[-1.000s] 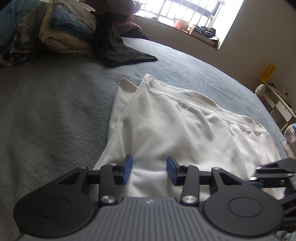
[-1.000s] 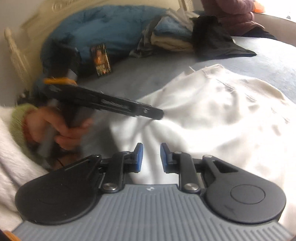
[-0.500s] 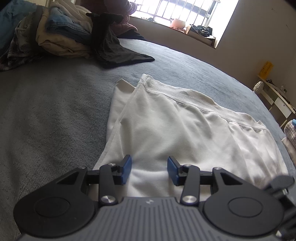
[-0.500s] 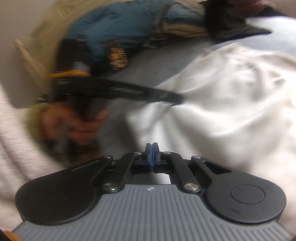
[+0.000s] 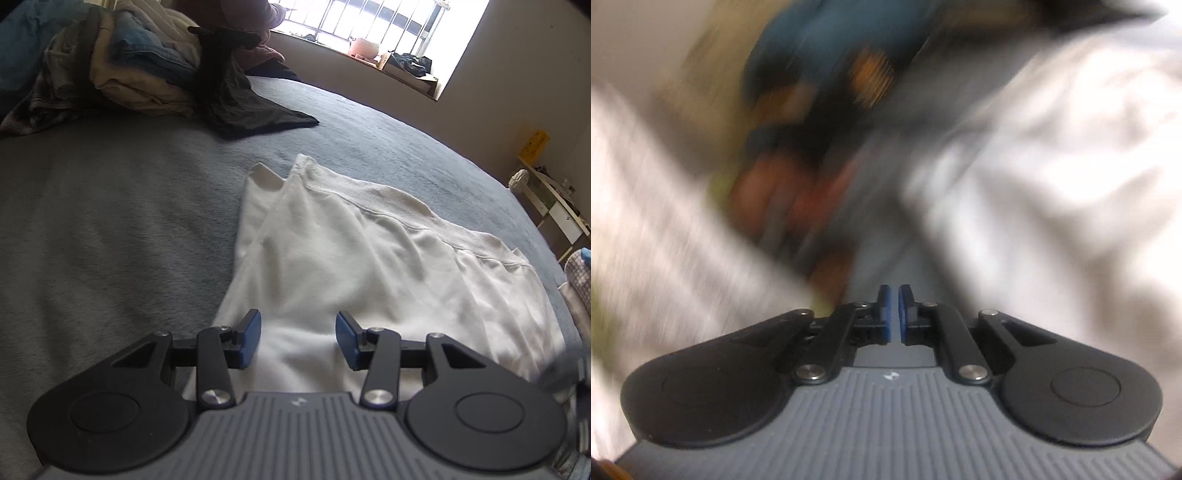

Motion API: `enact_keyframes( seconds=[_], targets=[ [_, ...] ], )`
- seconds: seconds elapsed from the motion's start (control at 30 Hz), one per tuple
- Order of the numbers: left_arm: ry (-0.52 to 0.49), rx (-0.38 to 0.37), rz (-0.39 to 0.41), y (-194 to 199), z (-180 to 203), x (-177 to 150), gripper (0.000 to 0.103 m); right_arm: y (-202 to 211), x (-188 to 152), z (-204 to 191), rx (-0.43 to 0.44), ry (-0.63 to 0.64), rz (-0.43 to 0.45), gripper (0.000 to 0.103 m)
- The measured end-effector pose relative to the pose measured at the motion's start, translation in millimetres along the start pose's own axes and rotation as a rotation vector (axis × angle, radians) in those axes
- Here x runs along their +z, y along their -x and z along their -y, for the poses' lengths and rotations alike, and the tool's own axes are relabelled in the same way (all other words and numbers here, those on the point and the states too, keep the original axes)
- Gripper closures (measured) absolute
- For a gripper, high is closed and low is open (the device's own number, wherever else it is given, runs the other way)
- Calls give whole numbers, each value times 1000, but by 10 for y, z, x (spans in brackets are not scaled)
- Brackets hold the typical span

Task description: Fold clothes

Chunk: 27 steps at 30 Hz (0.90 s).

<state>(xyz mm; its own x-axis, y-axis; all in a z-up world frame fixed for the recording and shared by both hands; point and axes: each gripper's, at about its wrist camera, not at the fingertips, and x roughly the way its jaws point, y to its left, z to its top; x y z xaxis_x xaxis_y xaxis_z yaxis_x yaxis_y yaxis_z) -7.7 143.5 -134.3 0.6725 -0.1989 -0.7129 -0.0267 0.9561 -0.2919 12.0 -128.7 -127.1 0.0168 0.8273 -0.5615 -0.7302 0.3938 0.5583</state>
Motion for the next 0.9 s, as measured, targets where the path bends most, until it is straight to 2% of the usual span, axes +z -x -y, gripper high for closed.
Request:
enact_keyframes(
  seconds=[0.03, 0.1, 0.17, 0.23, 0.37, 0.43, 0.53, 0.6, 0.7, 0.8, 0.87, 0.9],
  targets=[
    [-2, 12, -2, 22, -6, 1, 57, 7, 61, 71, -87, -18, 51, 89],
    [-3, 38, 10, 71, -12, 12, 57, -67, 121, 209, -221, -64, 81, 89],
    [-10, 46, 37, 116, 5, 46, 57, -173, 62, 239, -205, -93, 80, 89],
    [-27, 45, 67, 151, 41, 94, 57, -299, -51, 137, -152, -55, 40, 89],
    [-129, 17, 89, 14, 227, 248, 57, -479, -241, -122, -65, 26, -41, 89],
    [-196, 33, 108, -112, 330, 329, 57, -521, -297, -197, -46, 30, -61, 89],
    [-236, 102, 121, -352, 410, 468, 57, -419, -302, -137, -77, -7, -30, 89],
    [-222, 142, 102, -519, 382, 562, 57, -319, -284, -74, -103, -51, 4, 89],
    [-180, 135, 63, -712, 257, 638, 57, -178, -255, 45, -127, -123, 53, 89],
    [-140, 107, 54, -788, 135, 682, 66, -37, -252, 56, -169, -137, 99, 89],
    [-130, 90, 63, -798, 99, 707, 80, 90, -268, 64, -206, -143, 134, 89],
    [-129, 83, 67, -801, 95, 714, 83, 161, -291, 78, -222, -157, 153, 89]
  ],
)
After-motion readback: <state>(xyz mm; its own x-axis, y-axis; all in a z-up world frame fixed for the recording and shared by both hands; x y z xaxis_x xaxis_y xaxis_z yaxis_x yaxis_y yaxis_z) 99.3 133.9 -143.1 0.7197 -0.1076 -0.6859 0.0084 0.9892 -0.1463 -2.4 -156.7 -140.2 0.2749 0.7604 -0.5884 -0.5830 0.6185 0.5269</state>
